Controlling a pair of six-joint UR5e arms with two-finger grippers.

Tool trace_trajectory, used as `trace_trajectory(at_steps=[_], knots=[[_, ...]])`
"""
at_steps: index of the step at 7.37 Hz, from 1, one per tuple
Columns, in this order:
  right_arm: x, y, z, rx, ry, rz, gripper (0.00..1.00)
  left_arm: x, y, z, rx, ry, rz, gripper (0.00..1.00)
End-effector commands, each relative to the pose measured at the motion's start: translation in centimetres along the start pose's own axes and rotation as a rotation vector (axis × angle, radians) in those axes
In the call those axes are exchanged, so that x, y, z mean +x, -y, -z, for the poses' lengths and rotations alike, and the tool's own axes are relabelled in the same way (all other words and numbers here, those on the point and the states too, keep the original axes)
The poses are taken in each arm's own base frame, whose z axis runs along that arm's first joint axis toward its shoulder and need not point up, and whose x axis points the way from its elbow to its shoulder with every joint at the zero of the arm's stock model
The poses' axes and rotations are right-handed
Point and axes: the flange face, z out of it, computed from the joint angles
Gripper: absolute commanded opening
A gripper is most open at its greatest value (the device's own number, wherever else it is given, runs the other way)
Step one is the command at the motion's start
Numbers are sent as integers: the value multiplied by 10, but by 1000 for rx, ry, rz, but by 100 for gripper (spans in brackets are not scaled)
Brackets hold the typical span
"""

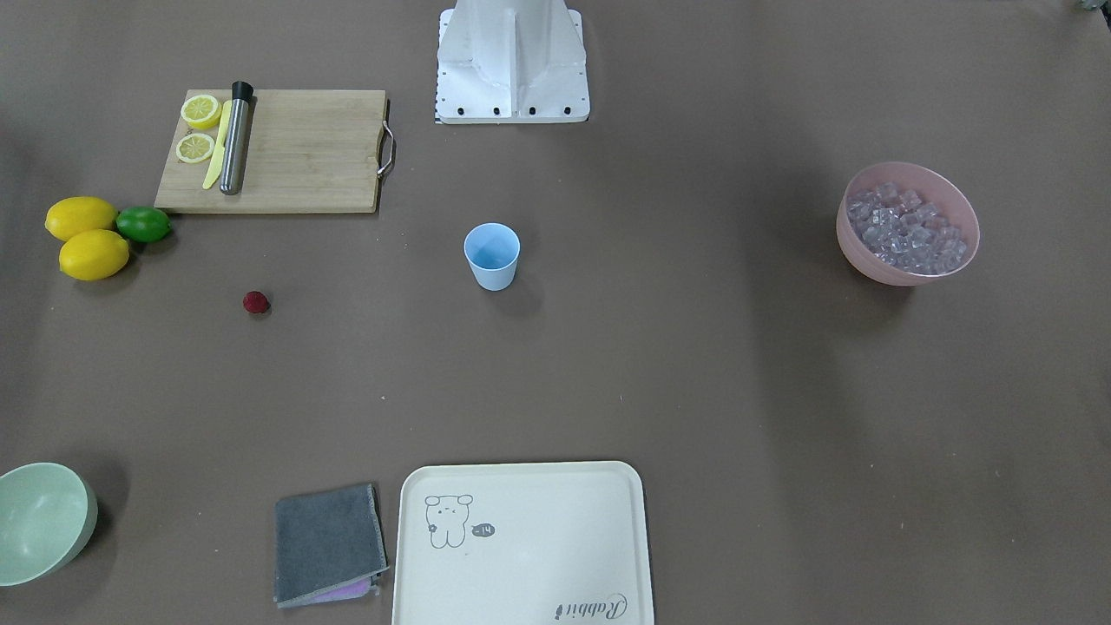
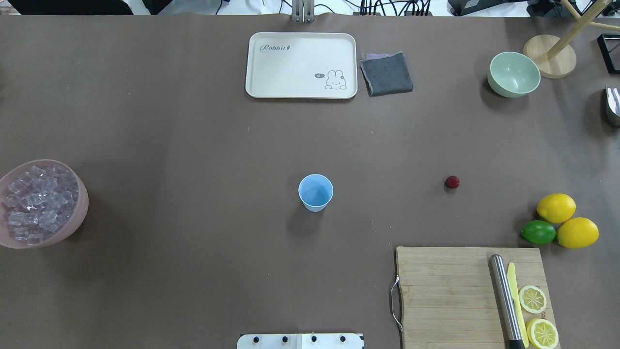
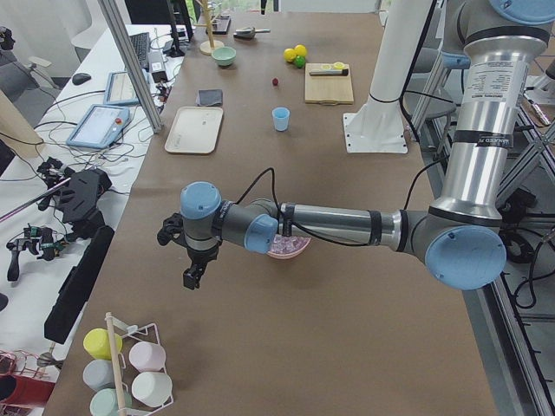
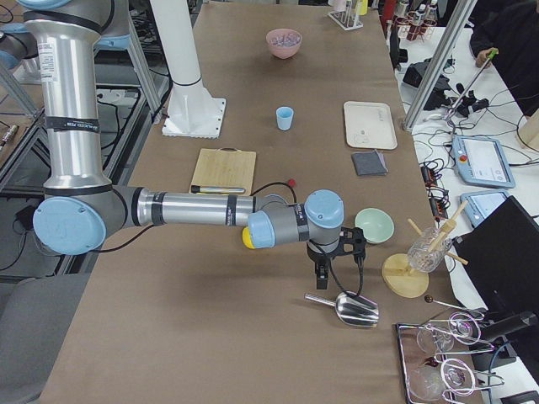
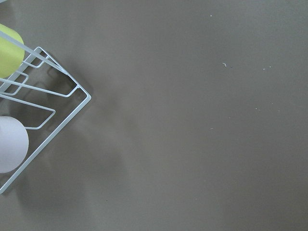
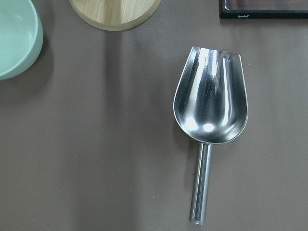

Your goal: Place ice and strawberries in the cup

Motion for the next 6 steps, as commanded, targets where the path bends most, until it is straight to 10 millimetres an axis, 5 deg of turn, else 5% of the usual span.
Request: trace_trajectory(at_steps=[1,6], knots=[[0,-1,0,-1,0,-1,100,-1,0,-2,0,0,-1,99],[0,-6,-2,-9,36,-1,100,-4,-12,-3,-7,7,23,99]])
